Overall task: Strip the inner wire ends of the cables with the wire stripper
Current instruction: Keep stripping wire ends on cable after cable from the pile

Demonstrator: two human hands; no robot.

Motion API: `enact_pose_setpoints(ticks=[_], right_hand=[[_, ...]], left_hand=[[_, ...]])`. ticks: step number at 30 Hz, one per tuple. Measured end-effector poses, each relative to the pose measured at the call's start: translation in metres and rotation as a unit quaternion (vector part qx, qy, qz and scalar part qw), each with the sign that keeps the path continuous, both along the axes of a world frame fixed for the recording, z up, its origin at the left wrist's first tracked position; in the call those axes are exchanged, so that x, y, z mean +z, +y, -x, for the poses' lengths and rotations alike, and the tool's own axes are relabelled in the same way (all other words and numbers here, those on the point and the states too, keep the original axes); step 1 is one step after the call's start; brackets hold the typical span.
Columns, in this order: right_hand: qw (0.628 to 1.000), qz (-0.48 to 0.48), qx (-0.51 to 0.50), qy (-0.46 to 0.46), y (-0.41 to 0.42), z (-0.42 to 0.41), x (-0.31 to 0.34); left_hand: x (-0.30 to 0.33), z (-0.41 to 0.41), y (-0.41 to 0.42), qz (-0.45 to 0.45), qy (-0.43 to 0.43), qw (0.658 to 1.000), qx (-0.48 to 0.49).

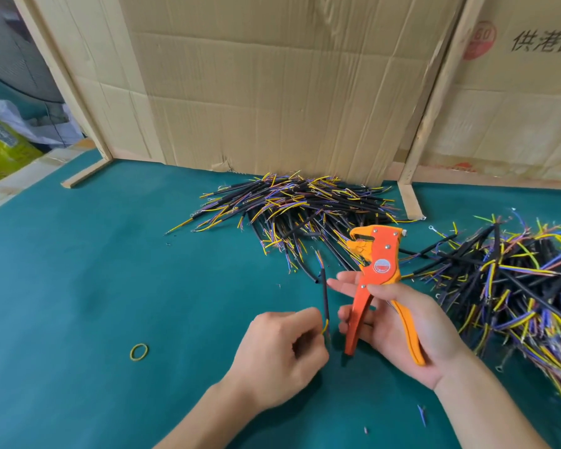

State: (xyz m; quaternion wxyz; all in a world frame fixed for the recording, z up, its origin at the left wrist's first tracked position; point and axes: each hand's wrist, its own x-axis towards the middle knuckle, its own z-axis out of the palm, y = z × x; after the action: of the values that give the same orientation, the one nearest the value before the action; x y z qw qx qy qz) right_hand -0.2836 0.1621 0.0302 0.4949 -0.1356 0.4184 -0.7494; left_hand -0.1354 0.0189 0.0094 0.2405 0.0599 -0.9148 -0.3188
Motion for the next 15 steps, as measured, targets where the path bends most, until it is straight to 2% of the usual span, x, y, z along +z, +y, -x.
enact_pose_setpoints(ticks=[3,6,8,10,15], right_hand=[[1.000,-0.010,0.003,0.005,0.000,0.002,-0.001],[1.000,0.007,0.010,0.010,0.001,0.003,0.000],[1.000,0.025,0.014,0.004,0.002,0.005,-0.001],[0.999,0.037,0.015,0.005,0.002,0.007,-0.002],[0.998,0.049,0.023,0.015,0.000,0.007,-0.003]], left_hand=[[0.000,-0.002,0.005,0.095,0.011,0.995,-0.011],[0.002,-0.005,0.006,0.120,0.023,0.992,-0.019],[0.001,-0.008,0.003,0.120,0.001,0.992,-0.034],[0.002,-0.007,0.001,0.084,-0.040,0.995,-0.046],[0.009,0.002,-0.006,-0.116,-0.092,0.987,-0.058]])
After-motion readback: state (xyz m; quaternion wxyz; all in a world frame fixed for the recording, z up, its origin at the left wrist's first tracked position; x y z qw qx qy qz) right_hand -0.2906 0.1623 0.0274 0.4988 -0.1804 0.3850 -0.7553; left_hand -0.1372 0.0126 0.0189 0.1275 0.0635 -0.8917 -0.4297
